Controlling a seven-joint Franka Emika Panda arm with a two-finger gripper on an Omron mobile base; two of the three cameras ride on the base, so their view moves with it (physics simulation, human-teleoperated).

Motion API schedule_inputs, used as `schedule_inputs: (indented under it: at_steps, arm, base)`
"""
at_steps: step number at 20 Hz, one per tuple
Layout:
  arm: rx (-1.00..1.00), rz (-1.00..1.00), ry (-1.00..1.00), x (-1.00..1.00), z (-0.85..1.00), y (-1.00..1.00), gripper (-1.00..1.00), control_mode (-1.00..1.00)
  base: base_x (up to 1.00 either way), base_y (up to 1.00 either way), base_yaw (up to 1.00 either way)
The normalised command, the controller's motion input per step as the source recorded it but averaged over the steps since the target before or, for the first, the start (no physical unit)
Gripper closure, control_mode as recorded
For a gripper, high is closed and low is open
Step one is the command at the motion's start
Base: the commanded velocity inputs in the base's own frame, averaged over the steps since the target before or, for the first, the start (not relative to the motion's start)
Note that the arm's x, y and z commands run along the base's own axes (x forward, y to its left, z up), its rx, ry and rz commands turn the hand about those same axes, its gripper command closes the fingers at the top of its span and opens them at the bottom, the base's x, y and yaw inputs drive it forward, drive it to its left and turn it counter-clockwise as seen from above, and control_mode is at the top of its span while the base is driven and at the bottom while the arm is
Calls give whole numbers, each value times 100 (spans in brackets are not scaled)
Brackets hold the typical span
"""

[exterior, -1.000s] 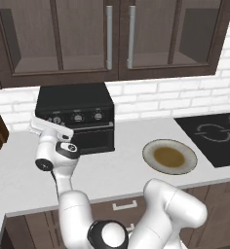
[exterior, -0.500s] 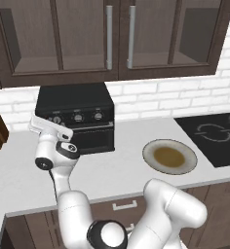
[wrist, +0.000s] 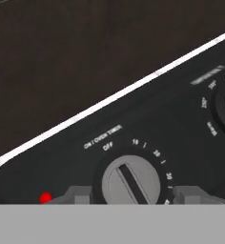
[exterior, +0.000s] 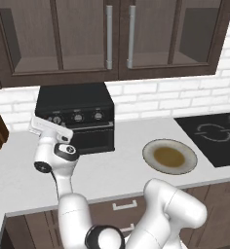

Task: Pick up the kebab skewer and baguette bread, and place them inside the toaster oven. Close the toaster oven door and start by setting the timer.

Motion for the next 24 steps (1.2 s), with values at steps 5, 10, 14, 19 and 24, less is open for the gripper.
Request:
schedule_inputs:
  at_steps: [5, 10, 14, 19, 24]
  arm:
    - [18, 0, -10, 0, 58, -30, 100, -100]
    - [12, 0, -9, -8, 55, -42, 100, -100]
    - [1, 3, -6, -9, 61, -34, 100, -100]
    - [0, 3, -1, -1, 63, -49, 100, -100]
    - [1, 2, -1, -2, 62, -59, 100, -100]
  base:
    - [0, 0, 0]
    - [0, 0, 0]
    - [0, 0, 0]
    - [0, 0, 0]
    - [0, 0, 0]
